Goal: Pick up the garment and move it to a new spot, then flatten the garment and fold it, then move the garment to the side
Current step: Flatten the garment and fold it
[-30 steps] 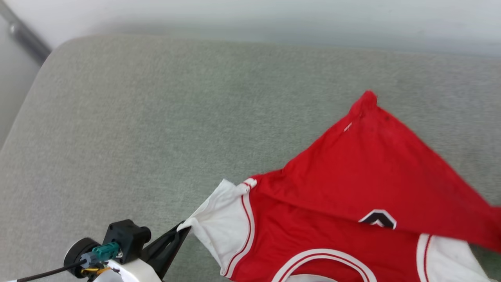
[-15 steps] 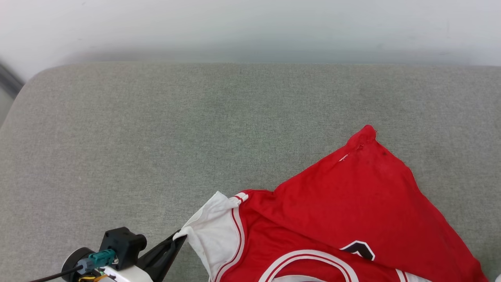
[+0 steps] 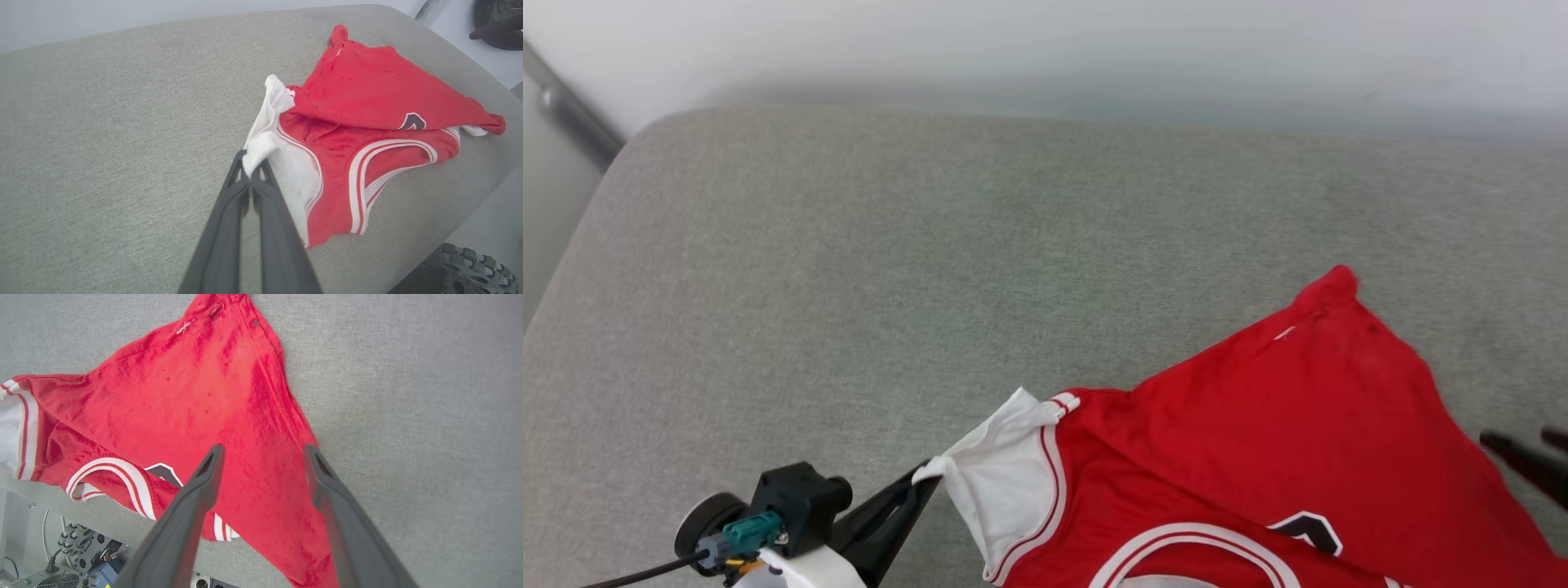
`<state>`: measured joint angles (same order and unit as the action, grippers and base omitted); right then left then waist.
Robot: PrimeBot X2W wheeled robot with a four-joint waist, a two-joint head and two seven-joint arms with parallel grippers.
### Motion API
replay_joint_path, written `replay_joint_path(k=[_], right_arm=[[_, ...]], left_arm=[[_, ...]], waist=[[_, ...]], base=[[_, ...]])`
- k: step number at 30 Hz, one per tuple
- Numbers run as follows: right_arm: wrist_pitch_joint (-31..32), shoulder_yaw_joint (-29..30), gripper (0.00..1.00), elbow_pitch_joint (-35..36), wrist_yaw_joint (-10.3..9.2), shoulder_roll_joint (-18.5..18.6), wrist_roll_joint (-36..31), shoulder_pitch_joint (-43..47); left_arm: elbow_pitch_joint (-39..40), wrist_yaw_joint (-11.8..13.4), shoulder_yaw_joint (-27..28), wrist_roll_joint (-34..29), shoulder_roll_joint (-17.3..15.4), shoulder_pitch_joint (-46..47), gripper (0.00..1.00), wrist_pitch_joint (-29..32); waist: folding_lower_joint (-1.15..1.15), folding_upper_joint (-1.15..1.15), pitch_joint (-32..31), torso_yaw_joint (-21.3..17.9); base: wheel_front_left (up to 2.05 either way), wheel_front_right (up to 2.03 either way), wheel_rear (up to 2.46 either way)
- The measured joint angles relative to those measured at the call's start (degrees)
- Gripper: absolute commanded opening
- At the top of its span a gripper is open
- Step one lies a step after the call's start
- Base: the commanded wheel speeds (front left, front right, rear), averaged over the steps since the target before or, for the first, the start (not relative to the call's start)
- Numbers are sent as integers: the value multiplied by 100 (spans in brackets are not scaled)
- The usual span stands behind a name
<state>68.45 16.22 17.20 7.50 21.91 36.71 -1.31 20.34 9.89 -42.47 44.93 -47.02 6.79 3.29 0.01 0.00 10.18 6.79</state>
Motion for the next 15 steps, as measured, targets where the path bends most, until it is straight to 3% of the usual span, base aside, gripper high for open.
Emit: replay_joint_path(k=[4,15], right_arm=[[376,-397,100,75,0,337,-222,-781],[1190,-1356,100,-794,0,620,-1035,-2434]], left_arm=[[44,-89,-21,-105,24,190,0,-1],[283,-300,-218,-417,422,718,0,5]], waist=[[-1,0,192,177],[-1,0,909,895]], base=[[0,0,0],[0,0,0]])
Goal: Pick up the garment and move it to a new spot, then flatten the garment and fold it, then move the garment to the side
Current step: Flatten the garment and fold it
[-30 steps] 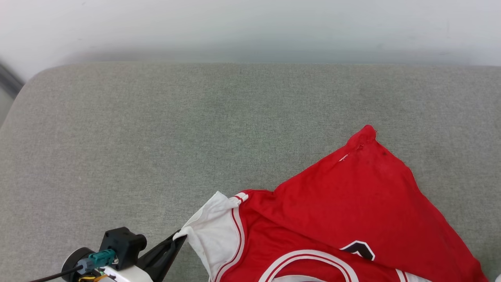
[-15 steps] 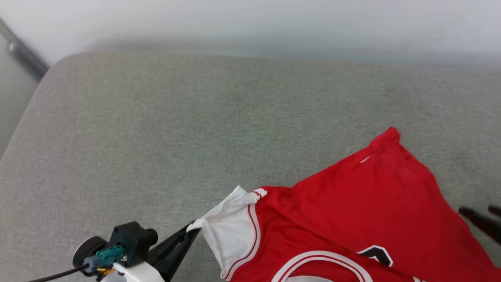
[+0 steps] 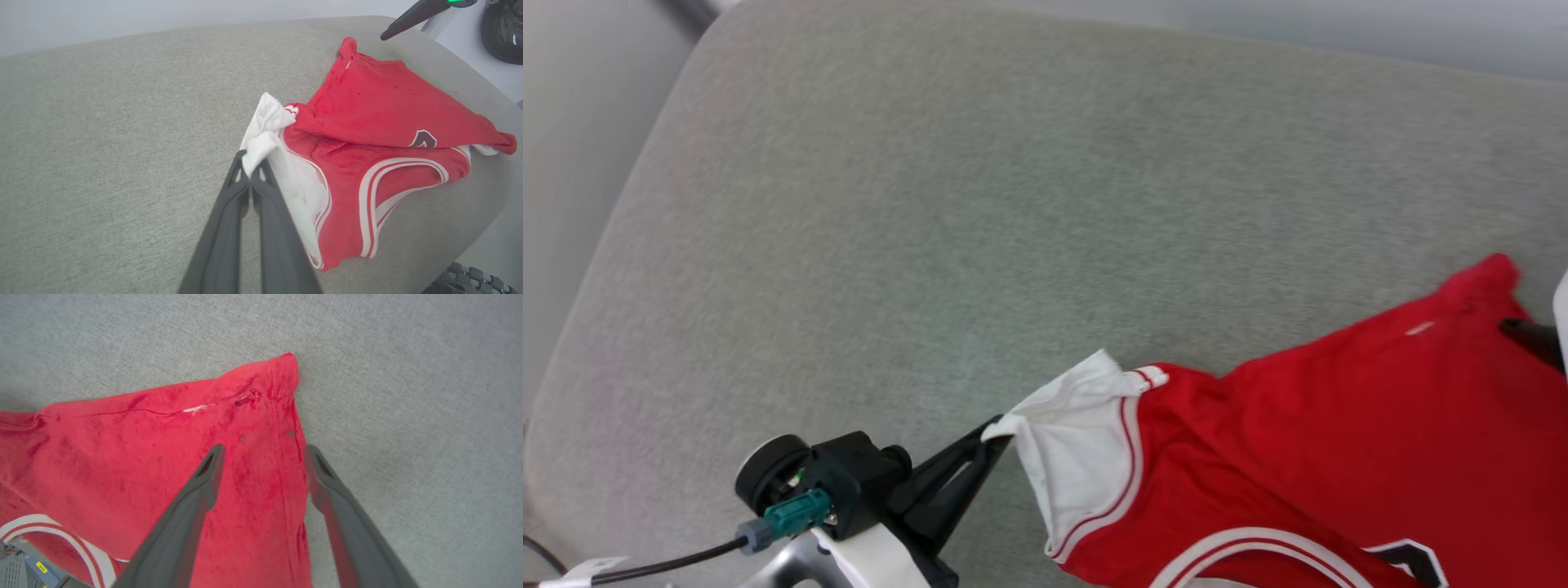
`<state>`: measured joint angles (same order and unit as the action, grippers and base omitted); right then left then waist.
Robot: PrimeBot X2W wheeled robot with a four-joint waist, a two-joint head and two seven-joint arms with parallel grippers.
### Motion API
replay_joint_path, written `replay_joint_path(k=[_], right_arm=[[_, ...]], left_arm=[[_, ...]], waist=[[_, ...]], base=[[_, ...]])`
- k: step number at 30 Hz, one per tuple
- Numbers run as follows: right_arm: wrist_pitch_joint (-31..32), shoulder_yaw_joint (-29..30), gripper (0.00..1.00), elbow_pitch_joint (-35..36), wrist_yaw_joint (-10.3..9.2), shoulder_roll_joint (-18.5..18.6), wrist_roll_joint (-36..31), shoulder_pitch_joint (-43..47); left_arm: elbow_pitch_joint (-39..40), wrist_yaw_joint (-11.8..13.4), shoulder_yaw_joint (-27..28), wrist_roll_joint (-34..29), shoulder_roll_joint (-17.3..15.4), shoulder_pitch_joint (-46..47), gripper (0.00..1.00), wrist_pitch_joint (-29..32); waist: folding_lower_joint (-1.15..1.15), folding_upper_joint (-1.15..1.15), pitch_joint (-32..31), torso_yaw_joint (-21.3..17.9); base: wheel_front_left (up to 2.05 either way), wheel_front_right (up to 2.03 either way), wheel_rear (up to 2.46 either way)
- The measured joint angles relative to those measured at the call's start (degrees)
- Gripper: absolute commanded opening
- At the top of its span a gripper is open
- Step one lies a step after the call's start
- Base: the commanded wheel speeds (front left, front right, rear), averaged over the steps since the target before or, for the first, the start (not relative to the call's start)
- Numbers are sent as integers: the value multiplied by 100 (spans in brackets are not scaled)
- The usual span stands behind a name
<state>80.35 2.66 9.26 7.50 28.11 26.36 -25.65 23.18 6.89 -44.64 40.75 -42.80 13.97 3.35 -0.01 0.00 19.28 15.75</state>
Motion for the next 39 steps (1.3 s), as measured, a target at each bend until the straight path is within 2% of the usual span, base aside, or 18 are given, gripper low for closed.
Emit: replay_joint_path(k=[10,19,20,21,23,31,34,39], right_arm=[[115,-282,100,-794,0,169,-498,-365],[152,-298,100,-894,0,260,-692,-308],[152,-276,83,-909,1,250,-692,-302],[138,-264,44,-922,1,236,-693,-297],[76,-245,0,-945,1,200,-692,-292],[-504,-447,0,-1291,0,115,-582,-427],[-690,-537,0,-1329,0,93,-523,-514],[-1014,-353,0,-1272,0,-13,-130,-728]], left_arm=[[-243,-238,-174,-25,389,253,0,-129],[-449,-323,-142,-15,490,373,0,-270],[-472,-332,-134,-14,489,380,0,-285],[-487,-332,-129,-14,487,385,0,-299],[-509,-336,-121,-14,476,391,0,-310],[-541,-303,-10,44,309,422,0,-272],[-467,-230,62,46,149,421,0,-203],[-267,-110,203,64,-122,411,0,-93]], waist=[[0,0,534,682],[2,0,771,934],[1,0,767,931],[1,0,760,924],[1,0,738,900],[0,0,358,699],[0,0,102,573],[0,0,-351,307]], base=[[0,0,0],[0,0,0],[0,0,0],[0,0,0],[0,0,0],[0,0,0],[0,0,0],[0,0,0]])
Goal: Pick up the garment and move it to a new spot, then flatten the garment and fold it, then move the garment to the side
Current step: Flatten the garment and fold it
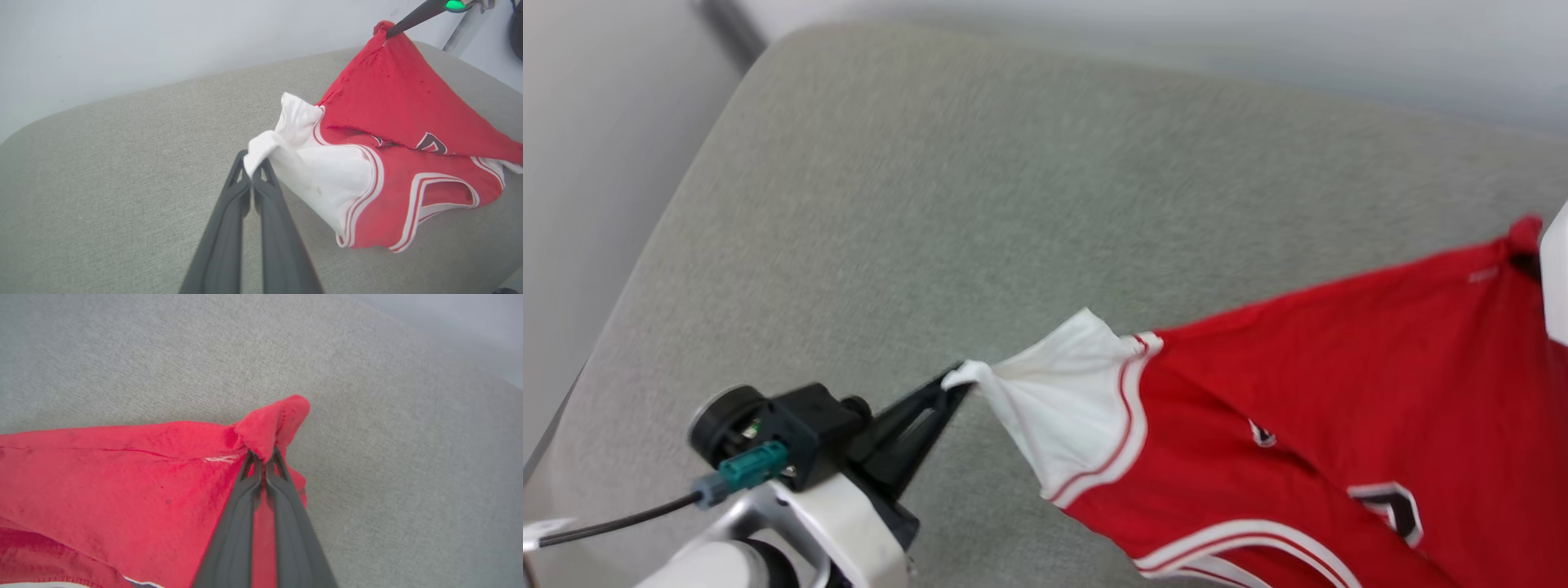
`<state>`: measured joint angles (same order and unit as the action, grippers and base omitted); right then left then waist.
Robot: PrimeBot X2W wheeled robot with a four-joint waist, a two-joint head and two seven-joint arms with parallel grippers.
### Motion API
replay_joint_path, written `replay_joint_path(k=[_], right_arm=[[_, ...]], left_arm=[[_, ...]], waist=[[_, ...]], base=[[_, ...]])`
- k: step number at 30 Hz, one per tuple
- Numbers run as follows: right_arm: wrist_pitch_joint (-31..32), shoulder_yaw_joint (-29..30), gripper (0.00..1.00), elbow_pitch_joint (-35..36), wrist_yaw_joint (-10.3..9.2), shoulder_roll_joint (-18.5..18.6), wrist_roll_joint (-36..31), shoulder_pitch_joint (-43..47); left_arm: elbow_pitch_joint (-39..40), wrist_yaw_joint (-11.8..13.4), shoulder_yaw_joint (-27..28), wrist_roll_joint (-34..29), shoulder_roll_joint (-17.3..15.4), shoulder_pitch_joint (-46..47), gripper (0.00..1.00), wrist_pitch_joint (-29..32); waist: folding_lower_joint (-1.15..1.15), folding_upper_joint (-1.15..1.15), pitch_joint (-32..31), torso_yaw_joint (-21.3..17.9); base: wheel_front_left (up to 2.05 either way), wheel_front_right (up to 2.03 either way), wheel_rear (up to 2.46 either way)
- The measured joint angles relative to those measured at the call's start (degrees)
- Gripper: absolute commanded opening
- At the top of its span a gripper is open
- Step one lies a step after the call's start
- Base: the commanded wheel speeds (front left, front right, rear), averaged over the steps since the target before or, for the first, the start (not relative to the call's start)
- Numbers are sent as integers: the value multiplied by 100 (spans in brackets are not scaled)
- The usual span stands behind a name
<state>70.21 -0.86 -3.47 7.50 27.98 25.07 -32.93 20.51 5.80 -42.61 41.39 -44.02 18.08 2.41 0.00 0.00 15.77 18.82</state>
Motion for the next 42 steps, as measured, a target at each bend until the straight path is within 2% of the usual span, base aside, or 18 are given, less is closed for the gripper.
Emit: replay_joint_path(k=[10,15,18,22,26,28,33,40,42], right_arm=[[-683,124,0,783,0,171,506,-103],[-1007,275,0,1273,0,258,689,-94],[-1337,290,0,1551,0,204,780,-202],[-1709,325,0,1855,0,142,843,-225],[-2123,320,0,2116,0,79,921,-378],[-2336,264,0,2227,0,69,945,-458],[-2778,302,0,2327,0,-60,944,-604],[-3087,390,0,2345,0,-148,760,-1190],[-3278,364,0,2349,1,-200,730,-1476]], left_arm=[[487,288,713,53,-565,275,0,27],[705,336,1062,123,-790,538,0,44],[856,396,1475,192,-989,791,0,-11],[944,443,1894,305,-1071,1141,0,-118],[976,441,2251,409,-1209,1555,0,-100],[956,428,2338,359,-1383,1700,0,-3],[970,422,2608,436,-1494,2136,0,121],[814,333,2794,514,-1573,3094,0,472],[711,314,2792,344,-1648,3480,0,591]], waist=[[0,0,-777,-677],[0,0,-995,-1061],[0,0,-1094,-1375],[0,0,-1148,-1653],[0,0,-1135,-1901],[0,0,-1111,-2021],[0,0,-981,-2274],[0,0,-486,-2486],[0,0,-266,-2532]], base=[[0,0,0],[0,0,0],[0,0,0],[0,0,0],[0,0,0],[0,0,0],[0,0,0],[0,0,0],[0,0,0]])
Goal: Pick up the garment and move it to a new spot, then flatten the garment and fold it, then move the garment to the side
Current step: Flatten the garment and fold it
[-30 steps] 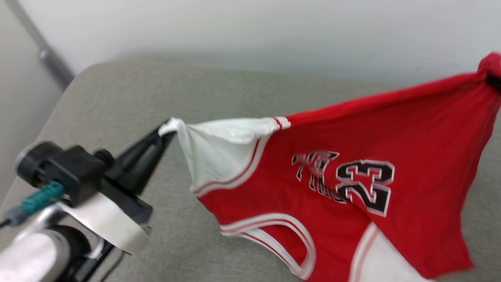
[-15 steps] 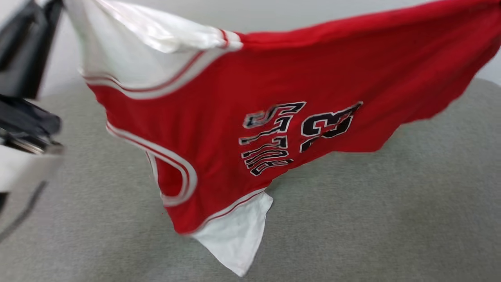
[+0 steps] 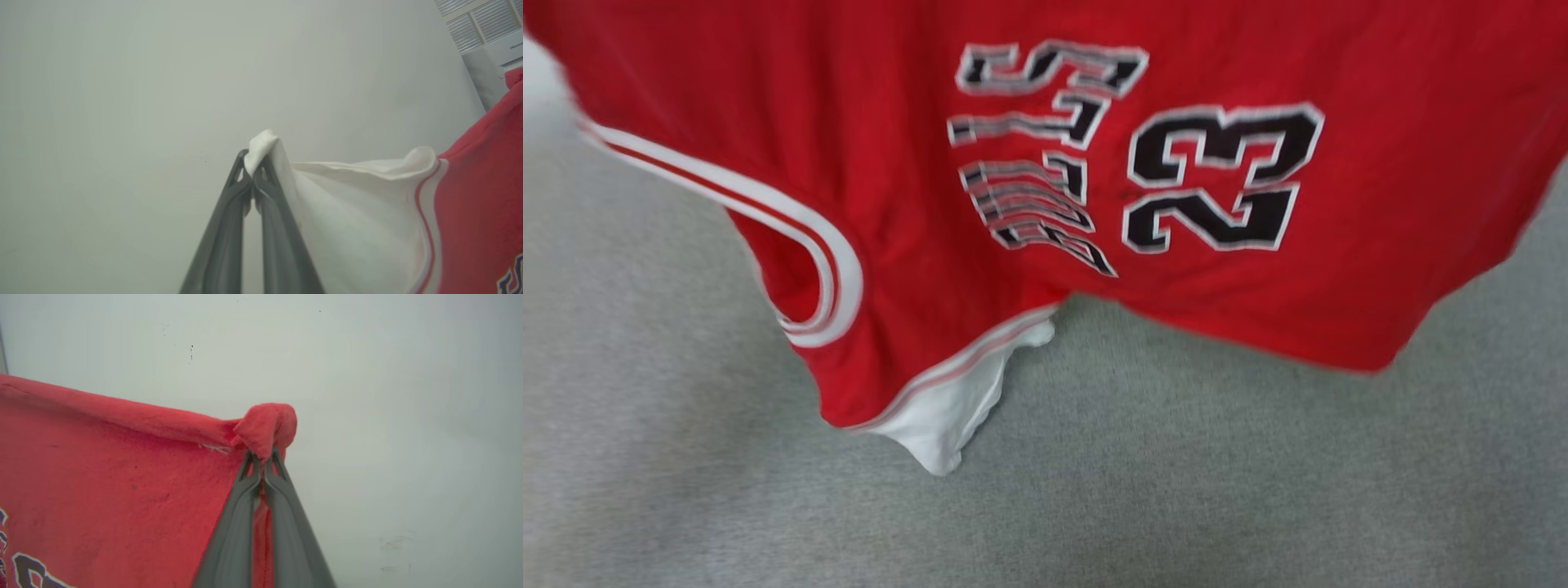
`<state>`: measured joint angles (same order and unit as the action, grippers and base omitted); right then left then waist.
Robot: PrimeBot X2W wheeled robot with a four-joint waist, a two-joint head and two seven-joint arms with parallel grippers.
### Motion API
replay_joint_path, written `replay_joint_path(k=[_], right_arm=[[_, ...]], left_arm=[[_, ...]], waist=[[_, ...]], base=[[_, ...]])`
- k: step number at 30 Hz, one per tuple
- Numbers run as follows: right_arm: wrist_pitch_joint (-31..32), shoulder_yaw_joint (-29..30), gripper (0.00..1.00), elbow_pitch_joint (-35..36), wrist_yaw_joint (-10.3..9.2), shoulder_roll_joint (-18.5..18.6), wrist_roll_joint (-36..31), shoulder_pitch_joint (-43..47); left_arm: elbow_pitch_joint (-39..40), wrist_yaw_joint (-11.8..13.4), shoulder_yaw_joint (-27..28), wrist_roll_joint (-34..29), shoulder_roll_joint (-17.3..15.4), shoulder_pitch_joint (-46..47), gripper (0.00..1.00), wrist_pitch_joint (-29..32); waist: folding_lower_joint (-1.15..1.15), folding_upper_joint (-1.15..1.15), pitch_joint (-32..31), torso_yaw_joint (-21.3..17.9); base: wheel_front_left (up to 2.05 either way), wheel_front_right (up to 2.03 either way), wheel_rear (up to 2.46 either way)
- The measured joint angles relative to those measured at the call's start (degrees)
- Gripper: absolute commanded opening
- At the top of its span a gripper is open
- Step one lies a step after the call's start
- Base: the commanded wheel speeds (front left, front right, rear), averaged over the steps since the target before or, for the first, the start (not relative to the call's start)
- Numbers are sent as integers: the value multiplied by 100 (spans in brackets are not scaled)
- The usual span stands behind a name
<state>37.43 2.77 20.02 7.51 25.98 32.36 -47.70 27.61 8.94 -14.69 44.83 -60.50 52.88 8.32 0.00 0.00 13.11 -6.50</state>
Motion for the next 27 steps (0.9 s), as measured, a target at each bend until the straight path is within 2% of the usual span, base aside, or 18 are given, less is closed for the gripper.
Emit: replay_joint_path(k=[5,9,13,16,18,19,20,24,27], right_arm=[[-579,-120,0,-314,0,-152,-277,-753],[-1014,-268,0,-940,0,-320,-546,-1540],[-1425,-355,0,-1777,0,-490,-931,-2407],[-1708,-297,0,-2474,0,-766,-943,-3073],[-1871,-396,0,-2927,1,-755,-1067,-3471],[-2151,-492,0,-3540,1,-643,-1308,-3971],[-2261,-517,0,-3710,1,-628,-1378,-4134],[-2613,-602,0,-4278,1,-657,-1566,-4590],[-2851,-848,0,-4646,1,-668,-1723,-4607]], left_arm=[[-426,-243,-143,-288,97,1073,0,209],[-1003,-557,-247,-573,240,2168,0,209],[-1837,-977,-503,-937,642,3314,0,-26],[-2561,-1243,-725,-1169,995,4168,0,-162],[-3006,-1326,-873,-1329,1259,4624,0,-297],[-3643,-1404,-1010,-1495,1666,5215,0,-673],[-3840,-1439,-1065,-1555,1779,5389,0,-820],[-4536,-1505,-1204,-1642,2089,5770,0,-1324],[-4985,-1551,-1313,-1619,2221,5762,0,-1584]], waist=[[0,0,603,-104],[0,0,1147,-185],[-1,0,1670,-260],[-1,0,2023,-292],[-2,0,2225,-294],[-1,0,2479,-248],[-1,0,2552,-218],[-1,0,2804,-72],[-1,0,2959,49]], base=[[0,0,0],[0,0,0],[0,0,0],[0,0,0],[0,0,0],[0,0,0],[0,0,0],[0,0,0],[0,0,0]])
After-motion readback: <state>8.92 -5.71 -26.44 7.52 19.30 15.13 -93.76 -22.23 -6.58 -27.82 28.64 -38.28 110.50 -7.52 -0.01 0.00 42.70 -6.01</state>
